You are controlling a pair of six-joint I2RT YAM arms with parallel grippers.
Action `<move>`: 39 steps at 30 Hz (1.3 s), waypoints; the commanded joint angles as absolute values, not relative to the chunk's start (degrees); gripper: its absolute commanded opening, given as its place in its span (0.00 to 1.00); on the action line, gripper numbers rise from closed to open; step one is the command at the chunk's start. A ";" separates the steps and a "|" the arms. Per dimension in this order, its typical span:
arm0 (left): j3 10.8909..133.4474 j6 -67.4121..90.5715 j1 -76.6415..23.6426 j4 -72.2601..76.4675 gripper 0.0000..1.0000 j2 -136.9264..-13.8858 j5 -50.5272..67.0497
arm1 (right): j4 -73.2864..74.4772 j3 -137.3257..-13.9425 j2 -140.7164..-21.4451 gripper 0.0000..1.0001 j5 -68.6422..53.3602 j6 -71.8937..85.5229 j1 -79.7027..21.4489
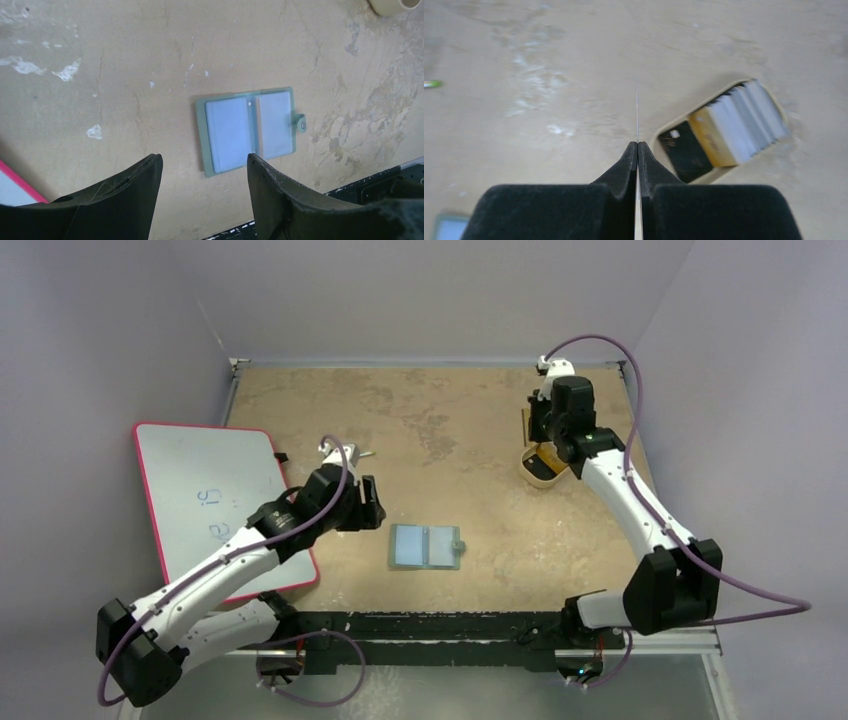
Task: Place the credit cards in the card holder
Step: Pick up the credit card from the storage box, then insert the credit card into the card holder.
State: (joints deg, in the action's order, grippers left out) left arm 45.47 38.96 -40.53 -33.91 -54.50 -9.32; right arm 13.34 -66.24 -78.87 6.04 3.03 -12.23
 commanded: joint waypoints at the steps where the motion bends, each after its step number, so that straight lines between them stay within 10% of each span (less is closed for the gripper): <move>1: 42.57 44.94 -39.46 -28.69 0.62 -57.79 -3.71 | 11.71 -67.59 -75.99 0.00 -2.10 10.08 -16.65; 39: 22.94 53.00 -33.31 1.83 0.48 -68.62 11.35 | -20.94 -34.64 -75.99 0.00 -20.33 46.22 -37.57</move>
